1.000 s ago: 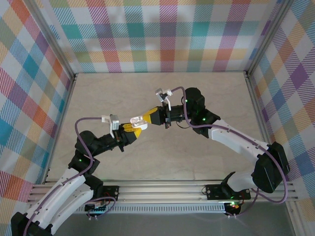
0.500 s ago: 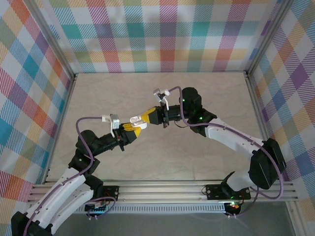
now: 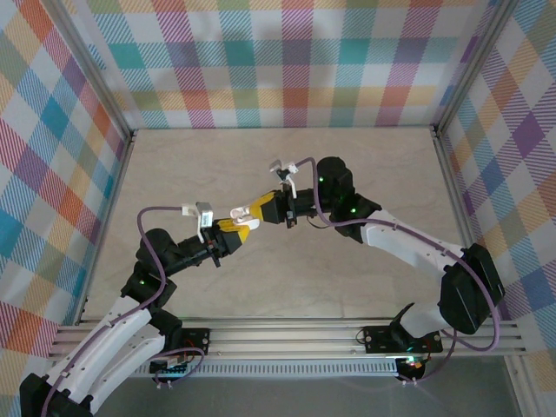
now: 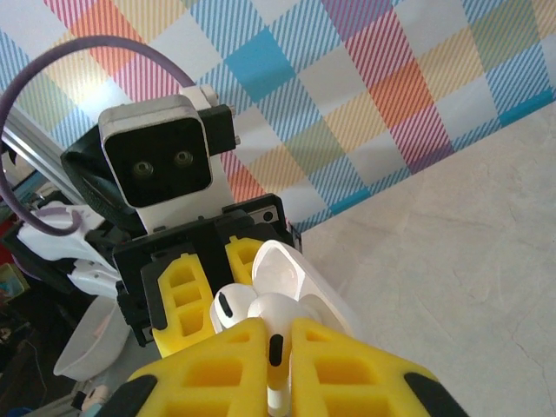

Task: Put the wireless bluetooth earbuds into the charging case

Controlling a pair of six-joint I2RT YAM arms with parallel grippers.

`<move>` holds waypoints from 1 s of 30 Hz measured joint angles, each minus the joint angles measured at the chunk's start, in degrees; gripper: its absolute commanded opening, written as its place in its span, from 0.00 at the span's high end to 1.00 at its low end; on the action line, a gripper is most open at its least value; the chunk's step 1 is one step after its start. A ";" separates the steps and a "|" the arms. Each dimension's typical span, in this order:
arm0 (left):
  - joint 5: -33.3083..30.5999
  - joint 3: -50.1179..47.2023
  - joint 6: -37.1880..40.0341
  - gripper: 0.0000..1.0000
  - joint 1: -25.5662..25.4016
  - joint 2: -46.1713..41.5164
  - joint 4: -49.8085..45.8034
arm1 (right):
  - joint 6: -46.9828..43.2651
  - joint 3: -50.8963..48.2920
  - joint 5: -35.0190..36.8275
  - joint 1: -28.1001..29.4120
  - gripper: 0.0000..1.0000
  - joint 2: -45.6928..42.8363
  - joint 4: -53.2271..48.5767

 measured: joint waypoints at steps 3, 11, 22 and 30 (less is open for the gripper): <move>-0.09 0.00 0.02 1.00 0.00 0.00 -0.48 | -1.27 -0.26 0.72 0.22 0.80 -0.52 -1.09; 0.11 0.00 0.07 1.00 0.00 -0.07 -0.63 | -4.26 -0.33 2.91 0.74 0.70 -2.51 -5.66; 0.33 0.00 0.11 1.00 0.00 -0.11 -0.61 | -5.92 0.22 5.90 1.09 0.61 -4.61 -10.51; 1.64 0.00 1.86 1.00 -0.24 -0.87 0.68 | -7.26 2.12 11.58 1.05 0.60 -6.97 -18.16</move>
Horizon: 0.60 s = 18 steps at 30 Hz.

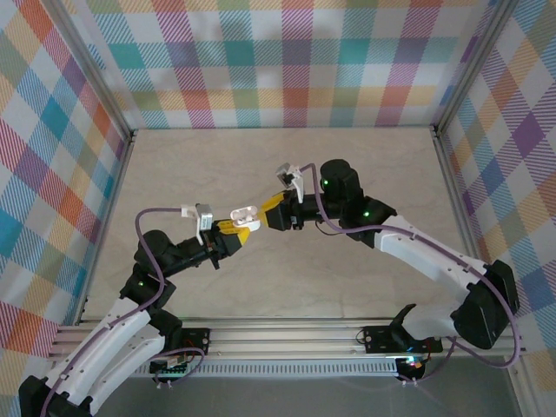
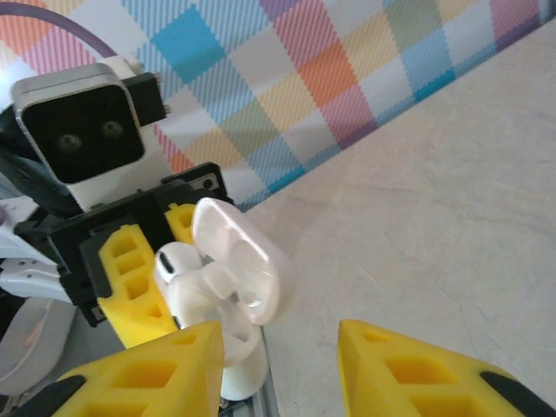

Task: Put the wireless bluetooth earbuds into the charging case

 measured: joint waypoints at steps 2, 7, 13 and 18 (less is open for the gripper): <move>0.33 0.09 0.76 1.00 -0.09 0.02 -0.11 | -0.57 0.96 1.14 -0.07 0.61 -0.74 -2.40; 0.59 1.77 3.48 1.00 -0.11 0.57 -2.12 | -3.41 6.73 5.92 1.18 0.61 -1.49 -10.38; 0.11 2.47 6.88 1.00 -0.15 1.03 -5.18 | -7.23 11.17 14.23 7.39 0.55 -1.92 -17.68; -1.57 2.58 10.27 1.00 -0.31 1.46 -8.66 | -6.99 15.58 20.52 9.84 0.59 -0.81 -24.17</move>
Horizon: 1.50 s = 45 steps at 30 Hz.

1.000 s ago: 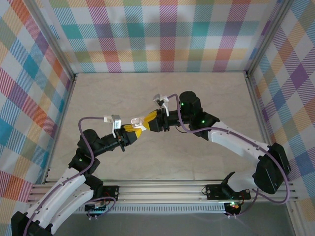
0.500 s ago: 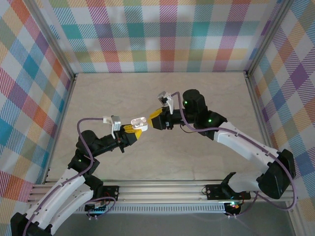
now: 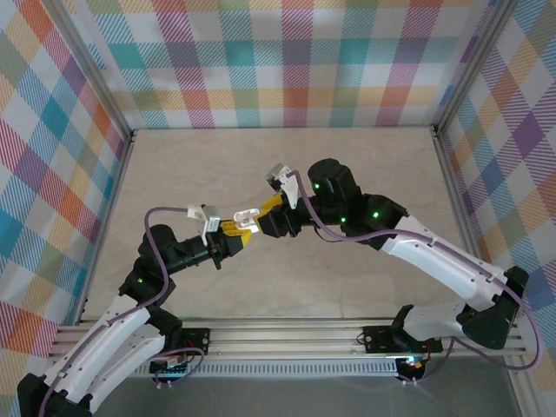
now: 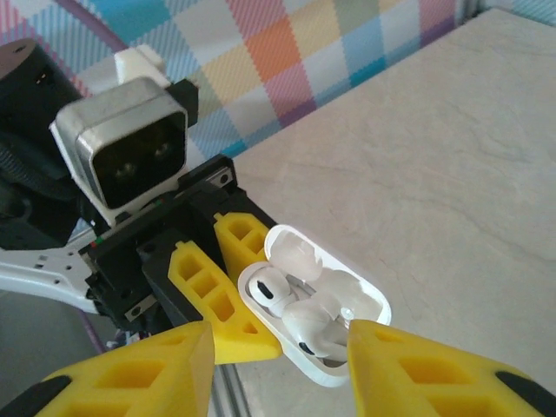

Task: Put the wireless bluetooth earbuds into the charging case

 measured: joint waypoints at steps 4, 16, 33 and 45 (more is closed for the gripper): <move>-2.67 0.00 3.06 1.00 -0.15 -0.07 -2.21 | 3.91 4.37 3.32 0.66 0.65 1.81 -4.24; -5.70 -0.02 7.58 1.00 -0.20 0.00 -2.49 | 13.81 12.63 6.86 2.82 0.53 11.63 -16.65; -4.44 -0.02 8.20 1.00 -0.22 -1.09 -3.80 | 14.43 18.38 7.48 2.86 0.53 14.95 -20.72; -4.02 -0.02 8.37 1.00 -0.22 -1.09 -4.22 | 14.25 22.69 9.01 4.70 0.61 18.67 -24.52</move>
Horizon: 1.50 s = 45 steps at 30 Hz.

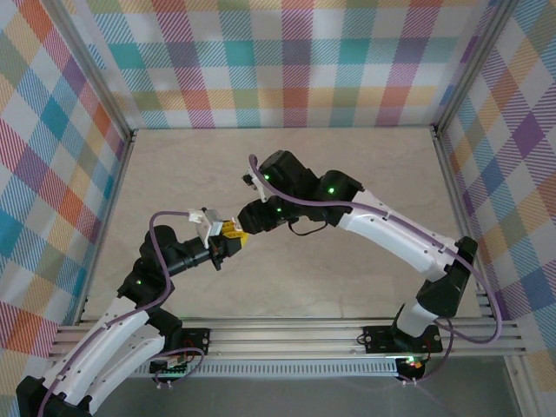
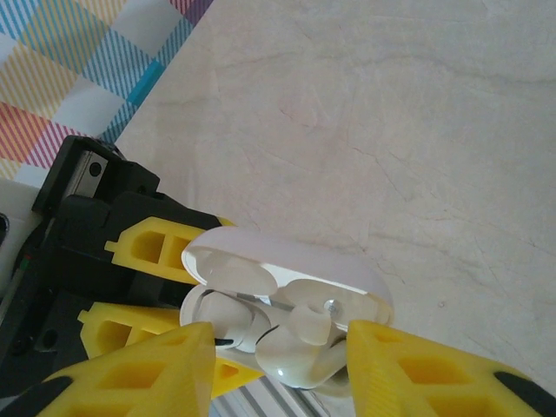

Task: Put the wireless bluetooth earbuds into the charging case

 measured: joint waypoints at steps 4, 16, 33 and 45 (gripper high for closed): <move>0.11 0.00 0.02 1.00 0.00 -0.28 -0.94 | -1.07 0.24 1.01 0.22 0.73 0.26 -1.22; 0.59 0.00 0.00 1.00 0.00 -0.48 -1.90 | -6.34 0.37 1.42 0.31 0.82 0.26 -2.12; 2.67 -0.39 -0.70 1.00 0.00 -1.29 -2.10 | -15.26 0.81 -8.41 -3.41 0.83 0.26 -4.44; 4.09 -0.39 -2.01 1.00 0.00 -1.29 -0.76 | -18.86 -0.17 -18.56 -7.52 0.79 -0.07 -3.93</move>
